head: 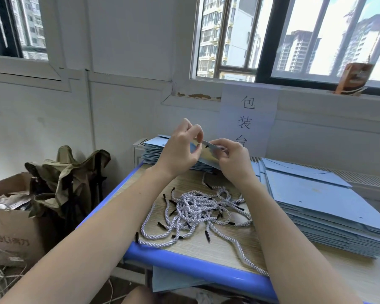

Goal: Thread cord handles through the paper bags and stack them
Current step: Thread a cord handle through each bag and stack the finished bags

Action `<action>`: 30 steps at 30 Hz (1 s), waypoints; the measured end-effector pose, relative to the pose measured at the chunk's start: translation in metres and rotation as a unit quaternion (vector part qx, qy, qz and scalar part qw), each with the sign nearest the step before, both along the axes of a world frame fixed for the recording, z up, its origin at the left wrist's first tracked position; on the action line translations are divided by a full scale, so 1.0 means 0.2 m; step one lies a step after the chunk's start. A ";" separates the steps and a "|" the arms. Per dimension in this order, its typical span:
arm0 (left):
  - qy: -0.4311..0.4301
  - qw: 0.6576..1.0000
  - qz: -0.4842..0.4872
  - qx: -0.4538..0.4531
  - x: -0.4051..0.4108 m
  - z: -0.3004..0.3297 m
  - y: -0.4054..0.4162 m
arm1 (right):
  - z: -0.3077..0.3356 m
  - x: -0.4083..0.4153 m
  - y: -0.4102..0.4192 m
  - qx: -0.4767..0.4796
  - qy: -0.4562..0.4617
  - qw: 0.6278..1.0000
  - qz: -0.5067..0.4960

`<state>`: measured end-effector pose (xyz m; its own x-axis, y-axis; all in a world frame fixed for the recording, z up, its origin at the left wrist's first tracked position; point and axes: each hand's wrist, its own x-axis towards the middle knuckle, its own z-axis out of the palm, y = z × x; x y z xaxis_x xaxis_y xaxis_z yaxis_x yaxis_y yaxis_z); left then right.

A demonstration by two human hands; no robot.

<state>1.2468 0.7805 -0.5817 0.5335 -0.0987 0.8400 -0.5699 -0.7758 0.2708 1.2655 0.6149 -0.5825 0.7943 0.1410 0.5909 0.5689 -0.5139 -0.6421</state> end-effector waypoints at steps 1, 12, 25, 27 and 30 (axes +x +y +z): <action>0.008 1.000 -0.017 0.009 0.00 0.00 0.00 | 0.00 0.00 0.00 0.012 0.003 1.000 -0.001; -0.023 0.994 0.097 0.041 -0.05 -0.01 -0.05 | 0.01 0.01 0.00 0.065 0.033 0.997 0.012; 0.046 0.987 0.147 -0.043 -0.06 -0.04 -0.12 | 0.01 0.00 -0.01 0.023 0.022 0.999 0.024; 0.057 0.987 0.146 -0.045 -0.06 -0.03 -0.12 | 0.01 0.00 0.00 0.039 0.023 0.999 0.015; 0.074 0.987 0.137 -0.049 -0.05 -0.02 -0.11 | 0.01 0.01 0.00 0.056 0.022 0.998 -0.011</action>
<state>1.2360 0.7586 -0.5865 0.6461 0.1447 0.7494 -0.2902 -0.8615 0.4166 1.2671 0.6154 -0.5808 0.8226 0.0582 0.5657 0.5273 -0.4506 -0.7204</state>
